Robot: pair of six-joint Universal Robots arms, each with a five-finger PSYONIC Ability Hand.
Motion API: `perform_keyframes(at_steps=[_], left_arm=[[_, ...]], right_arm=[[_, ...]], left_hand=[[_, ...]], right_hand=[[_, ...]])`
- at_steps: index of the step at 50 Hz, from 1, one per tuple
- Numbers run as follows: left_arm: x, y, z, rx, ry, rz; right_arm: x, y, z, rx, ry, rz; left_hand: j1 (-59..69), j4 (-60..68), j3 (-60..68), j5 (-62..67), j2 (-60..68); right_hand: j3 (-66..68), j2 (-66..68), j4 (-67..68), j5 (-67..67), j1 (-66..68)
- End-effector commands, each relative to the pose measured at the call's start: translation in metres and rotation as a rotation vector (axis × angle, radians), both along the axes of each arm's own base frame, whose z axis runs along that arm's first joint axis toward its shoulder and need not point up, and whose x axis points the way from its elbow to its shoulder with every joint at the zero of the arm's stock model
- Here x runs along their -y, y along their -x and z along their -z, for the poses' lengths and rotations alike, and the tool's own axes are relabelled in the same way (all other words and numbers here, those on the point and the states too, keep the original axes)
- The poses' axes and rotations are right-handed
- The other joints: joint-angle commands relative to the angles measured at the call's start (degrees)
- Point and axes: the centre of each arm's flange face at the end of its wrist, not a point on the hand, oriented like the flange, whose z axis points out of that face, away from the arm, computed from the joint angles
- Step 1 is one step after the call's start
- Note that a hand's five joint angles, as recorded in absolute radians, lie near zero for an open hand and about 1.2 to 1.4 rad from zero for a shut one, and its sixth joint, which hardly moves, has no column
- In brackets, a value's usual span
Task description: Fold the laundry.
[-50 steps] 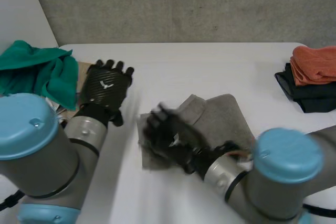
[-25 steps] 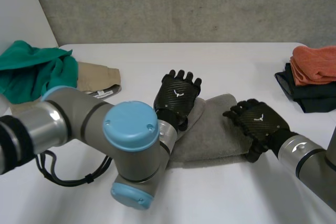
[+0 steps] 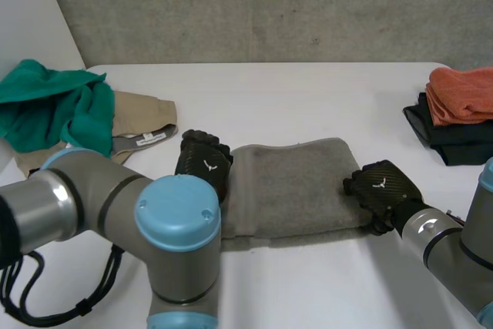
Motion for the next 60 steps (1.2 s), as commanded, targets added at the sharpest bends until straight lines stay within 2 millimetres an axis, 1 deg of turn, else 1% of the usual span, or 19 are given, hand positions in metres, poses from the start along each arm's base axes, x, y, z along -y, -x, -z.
perform_keyframes(at_steps=[1,6,14,17,20,22,25,28,32,34,35,36,38,39,42,43,49,55,60], left_arm=[[-0.018,-0.003,-0.016,-0.007,-0.005,0.03],[-0.023,-0.006,-0.035,-0.058,0.01,0.032],[-0.025,-0.015,-0.064,-0.18,0.03,0.018],[-0.019,-0.024,-0.071,-0.213,0.035,-0.009],[-0.011,-0.033,-0.074,-0.231,0.036,-0.043],[-0.009,-0.038,-0.072,-0.236,0.029,-0.06],[-0.009,-0.041,-0.07,-0.238,0.022,-0.065],[-0.01,-0.043,-0.067,-0.231,0.015,-0.067],[-0.002,-0.048,-0.066,-0.236,0.019,-0.091],[0.003,-0.048,-0.067,-0.252,0.017,-0.091],[0.004,-0.047,-0.068,-0.26,0.018,-0.084],[0.005,-0.046,-0.069,-0.268,0.017,-0.074],[0.007,-0.041,-0.073,-0.297,0.02,-0.039],[0.007,-0.038,-0.075,-0.309,0.023,-0.022],[0.01,-0.026,-0.083,-0.371,0.029,0.048],[0.011,-0.023,-0.085,-0.389,0.029,0.064],[0.017,0.008,-0.08,-0.545,-0.063,0.204],[0.01,0.034,-0.047,-0.525,-0.176,0.226],[0.007,0.022,-0.005,-0.358,-0.289,0.047]], right_arm=[[0.002,0.003,0.0,-0.017,0.006,0.017],[0.005,0.007,-0.002,-0.041,0.028,0.038],[0.009,0.004,-0.025,-0.268,0.245,0.0],[0.001,-0.019,-0.036,-0.284,0.339,-0.089],[-0.034,-0.072,-0.05,-0.225,0.485,-0.291],[-0.049,-0.09,-0.053,-0.186,0.531,-0.37],[-0.079,-0.118,-0.037,-0.14,0.553,-0.539],[-0.105,-0.133,-0.015,-0.12,0.537,-0.687],[-0.115,-0.139,-0.006,-0.111,0.51,-0.724],[-0.113,-0.139,-0.007,-0.105,0.498,-0.704],[-0.113,-0.138,-0.006,-0.089,0.469,-0.682],[-0.113,-0.137,-0.006,-0.075,0.449,-0.67],[-0.108,-0.135,-0.014,-0.025,0.416,-0.627],[-0.097,-0.129,-0.034,0.06,0.391,-0.558],[-0.071,-0.11,-0.069,0.231,0.326,-0.419],[-0.055,-0.095,-0.084,0.339,0.256,-0.326],[-0.019,-0.063,-0.095,0.55,-0.051,-0.097],[0.002,-0.06,-0.068,0.468,-0.248,-0.004],[0.01,-0.066,-0.035,0.352,-0.361,-0.005]], left_hand=[[2.06,0.54,0.69,0.36,0.36],[1.89,0.37,0.52,0.19,0.19],[1.39,-0.13,0.01,-0.31,-0.32],[1.05,-0.47,-0.32,-0.65,-0.65],[1.05,-0.47,-0.32,-0.65,-0.65],[0.71,-0.81,-0.66,-0.99,-0.99],[0.55,-0.97,-0.83,-1.15,-1.16],[0.38,-1.14,-1.0,-1.32,-1.33],[0.38,-1.14,-1.0,-1.32,-1.33],[0.38,-1.14,-1.0,-1.32,-1.33],[0.38,-1.14,-1.0,-1.32,-1.33],[0.38,-1.14,-1.0,-1.32,-1.33],[0.54,-0.97,-0.83,-1.16,-1.16],[0.54,-0.97,-0.83,-1.16,-1.16],[0.54,-0.97,-0.83,-1.16,-1.16],[0.54,-0.97,-0.83,-1.16,-1.16],[2.06,0.54,0.68,0.36,0.35],[2.56,1.04,1.19,0.86,0.86],[3.4,1.88,2.03,1.7,1.7]], right_hand=[[8.07,7.83,8.16,8.1,8.61],[43.29,43.05,43.37,43.31,43.82],[43.35,43.11,43.43,43.37,43.88],[43.35,43.11,43.43,43.37,43.88],[43.35,43.11,43.43,43.37,43.88],[43.35,43.11,43.43,43.37,43.88],[43.35,43.11,43.43,43.37,43.88],[43.35,43.11,43.43,43.37,43.88],[43.35,43.11,43.43,43.37,43.88],[19.67,19.43,19.75,19.7,20.21],[-18.11,-18.35,-18.03,-18.09,-17.58],[-26.65,-26.89,-26.57,-26.63,-26.12],[-26.65,-26.89,-26.57,-26.63,-26.12],[-26.65,-26.89,-26.57,-26.63,-26.12],[-26.65,-26.89,-26.57,-26.63,-26.12],[-26.65,-26.89,-26.57,-26.63,-26.12],[-26.65,-26.89,-26.57,-26.63,-26.12],[-26.65,-26.89,-26.57,-26.63,-26.12],[-26.65,-26.89,-26.57,-26.63,-26.12]])
